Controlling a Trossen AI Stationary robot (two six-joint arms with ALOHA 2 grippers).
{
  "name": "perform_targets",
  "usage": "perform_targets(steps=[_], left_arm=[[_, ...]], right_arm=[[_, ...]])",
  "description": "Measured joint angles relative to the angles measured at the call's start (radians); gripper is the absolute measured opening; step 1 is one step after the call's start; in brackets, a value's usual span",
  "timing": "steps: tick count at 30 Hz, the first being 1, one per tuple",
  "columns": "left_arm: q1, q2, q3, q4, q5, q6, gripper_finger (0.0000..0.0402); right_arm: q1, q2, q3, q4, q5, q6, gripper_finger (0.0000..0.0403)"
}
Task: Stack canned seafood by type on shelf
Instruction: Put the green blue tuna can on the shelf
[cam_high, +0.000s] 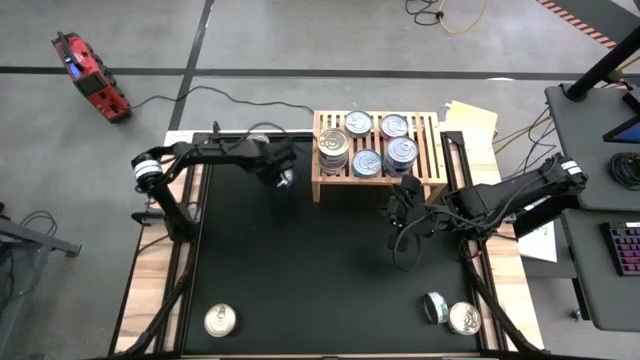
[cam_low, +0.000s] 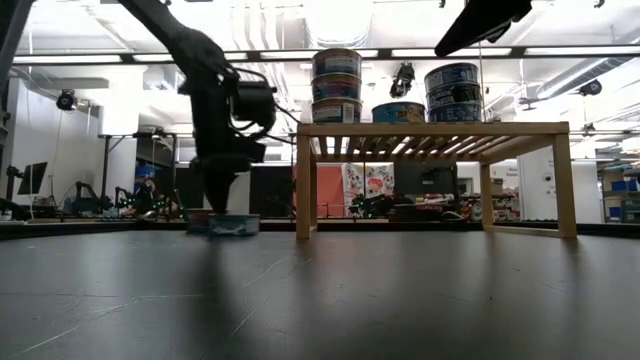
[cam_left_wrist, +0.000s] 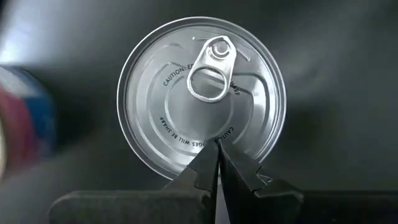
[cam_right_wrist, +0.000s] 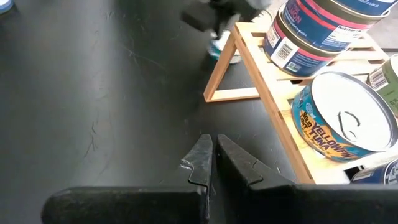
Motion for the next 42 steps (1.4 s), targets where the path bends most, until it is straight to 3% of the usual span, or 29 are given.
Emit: perform_targets(steps=[9,15,18,23,29,34,42], left_arm=[[-0.220,-0.154,-0.165,-0.002,0.017,-0.184,0.0000],[-0.374,-0.296,-0.313,0.145,0.212,-0.283,0.0000],[-0.466,-0.344,-0.371,0.259,0.250,-0.330,0.0000],[-0.614,-0.374,-0.418,0.486,0.245,-0.346,0.0000],[-0.706,-0.368,-0.416,0.655,0.105,-0.314,0.0000],[-0.744,-0.377,-0.401,0.629,0.091,-0.312,0.0000],[-0.779,-0.385,-0.418,0.493,0.051,-0.377,0.0000]], right_arm=[[0.000,0.000,0.000,0.000,-0.001,0.004,0.0013],[0.000,0.000,0.000,0.002,-0.002,0.004,0.0013],[0.000,0.000,0.000,0.017,-0.004,0.011,0.0013],[0.000,0.006,-0.002,0.055,-0.036,0.071,0.0013],[0.000,0.093,-0.003,0.085,-0.133,0.233,0.0013],[0.004,0.228,-0.003,0.208,-0.190,0.249,0.0013],[0.075,0.418,-0.004,0.402,-0.197,0.262,0.0013]])
